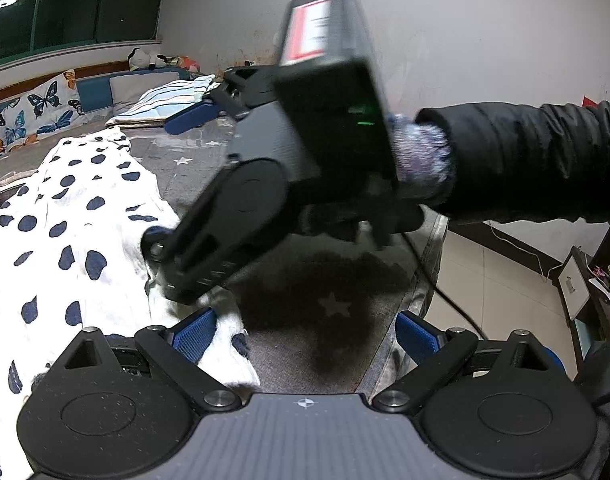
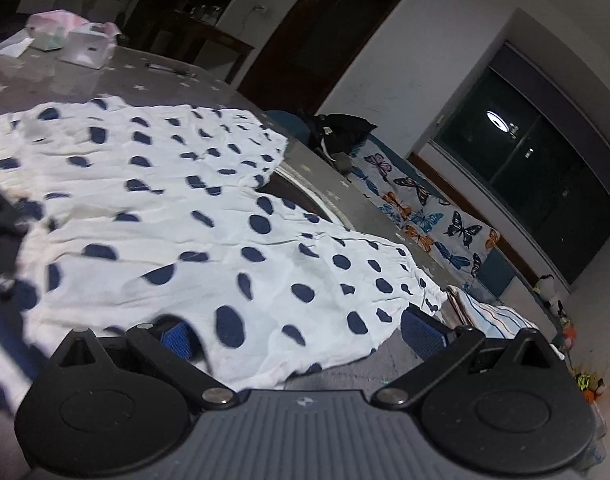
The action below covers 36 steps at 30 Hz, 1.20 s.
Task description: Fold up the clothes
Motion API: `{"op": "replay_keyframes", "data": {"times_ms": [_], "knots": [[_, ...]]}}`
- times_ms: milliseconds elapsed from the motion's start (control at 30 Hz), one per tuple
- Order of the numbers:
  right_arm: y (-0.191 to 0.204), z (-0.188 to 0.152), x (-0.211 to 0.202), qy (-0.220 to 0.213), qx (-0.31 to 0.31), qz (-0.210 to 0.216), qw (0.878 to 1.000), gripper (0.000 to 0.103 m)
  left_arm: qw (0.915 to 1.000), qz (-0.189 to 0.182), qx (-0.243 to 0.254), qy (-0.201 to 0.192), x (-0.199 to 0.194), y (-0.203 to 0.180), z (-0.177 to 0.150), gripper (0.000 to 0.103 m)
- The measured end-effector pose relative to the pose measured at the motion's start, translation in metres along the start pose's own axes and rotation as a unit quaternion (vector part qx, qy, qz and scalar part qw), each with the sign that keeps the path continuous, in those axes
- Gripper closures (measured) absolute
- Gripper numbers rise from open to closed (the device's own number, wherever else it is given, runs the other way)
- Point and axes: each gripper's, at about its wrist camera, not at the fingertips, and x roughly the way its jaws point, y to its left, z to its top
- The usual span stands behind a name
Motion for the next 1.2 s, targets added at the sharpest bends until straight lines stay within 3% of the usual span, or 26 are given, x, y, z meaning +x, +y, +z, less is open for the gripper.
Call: {"op": "replay_keyframes", "data": {"times_ms": [333,433,600,933,1100,1200], "knots": [[-0.016,0.002,-0.034,0.021,0.026,0.043,0.998,0.000,1.0000,-0.002,-0.001,-0.002,0.000,0.001,0.000,0.005],[-0.021,0.000,-0.030,0.040,0.039,0.069,0.996,0.000,1.0000,-0.002,0.000,-0.002,0.001,0.001,-0.001,0.005],[-0.014,-0.005,-0.006,0.045,0.048,0.074,0.995,0.000,1.0000,-0.001,0.000,-0.001,0.001,0.000,-0.001,0.006],[-0.017,-0.006,0.020,0.007,0.080,0.038,0.996,0.000,1.0000,-0.001,0.002,-0.001,0.001,-0.001,-0.001,0.005],[-0.021,-0.005,0.033,0.022,0.096,-0.009,0.995,0.000,1.0000,0.001,0.003,-0.001,0.001,-0.002,-0.001,0.005],[-0.025,-0.006,0.032,0.021,0.101,0.003,0.995,0.000,1.0000,0.000,0.004,-0.002,0.001,-0.002,-0.002,0.005]]}}
